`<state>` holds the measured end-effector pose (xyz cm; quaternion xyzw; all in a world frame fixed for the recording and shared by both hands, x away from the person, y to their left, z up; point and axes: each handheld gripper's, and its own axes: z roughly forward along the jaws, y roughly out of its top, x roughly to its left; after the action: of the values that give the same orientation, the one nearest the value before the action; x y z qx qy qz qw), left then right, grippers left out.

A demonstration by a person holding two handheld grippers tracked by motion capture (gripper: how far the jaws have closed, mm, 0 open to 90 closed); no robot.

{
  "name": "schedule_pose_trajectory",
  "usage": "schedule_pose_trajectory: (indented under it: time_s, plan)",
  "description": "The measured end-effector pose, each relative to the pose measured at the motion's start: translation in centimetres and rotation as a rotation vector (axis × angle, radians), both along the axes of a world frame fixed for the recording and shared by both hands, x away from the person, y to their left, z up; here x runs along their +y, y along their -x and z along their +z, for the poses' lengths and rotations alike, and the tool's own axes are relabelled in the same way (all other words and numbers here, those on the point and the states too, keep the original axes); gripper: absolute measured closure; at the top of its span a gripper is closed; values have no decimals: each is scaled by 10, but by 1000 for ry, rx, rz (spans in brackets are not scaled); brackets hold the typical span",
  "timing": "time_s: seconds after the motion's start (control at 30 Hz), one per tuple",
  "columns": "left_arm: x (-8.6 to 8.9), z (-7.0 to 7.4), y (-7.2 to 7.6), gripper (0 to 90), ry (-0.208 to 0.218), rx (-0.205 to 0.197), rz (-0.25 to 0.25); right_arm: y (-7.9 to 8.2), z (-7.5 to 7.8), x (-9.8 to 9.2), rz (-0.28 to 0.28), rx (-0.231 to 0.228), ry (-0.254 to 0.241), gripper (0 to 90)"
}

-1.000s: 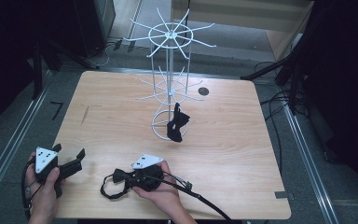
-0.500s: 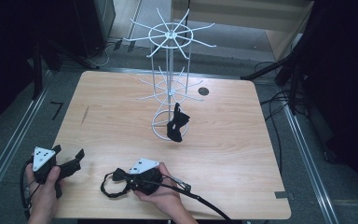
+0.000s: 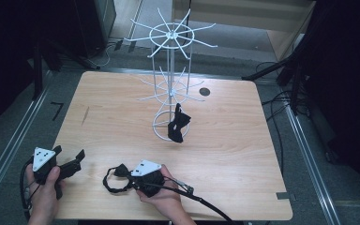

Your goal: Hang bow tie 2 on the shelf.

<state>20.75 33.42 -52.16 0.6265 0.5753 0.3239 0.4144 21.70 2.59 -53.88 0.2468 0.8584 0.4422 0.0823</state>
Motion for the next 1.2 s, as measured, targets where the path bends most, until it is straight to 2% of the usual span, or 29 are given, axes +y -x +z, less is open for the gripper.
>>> schedule_pose_trajectory:
  time_s: [0.23,0.6,0.67,0.8,1.2]
  plan:
    - [0,0,0,132,0,-1,0,-1,5,-7,-32,-26,-24,796]
    - [0,0,0,132,-2,-1,-1,-4,27,-25,-93,-78,-77,795]
    - [0,0,0,132,-1,-1,0,-4,32,-30,-117,-103,-88,795]
    - [0,0,0,132,-1,-1,-1,-5,39,-35,-143,-121,-105,794]
    - [0,0,0,134,-2,-1,-4,-6,51,-46,-177,-159,-141,793]
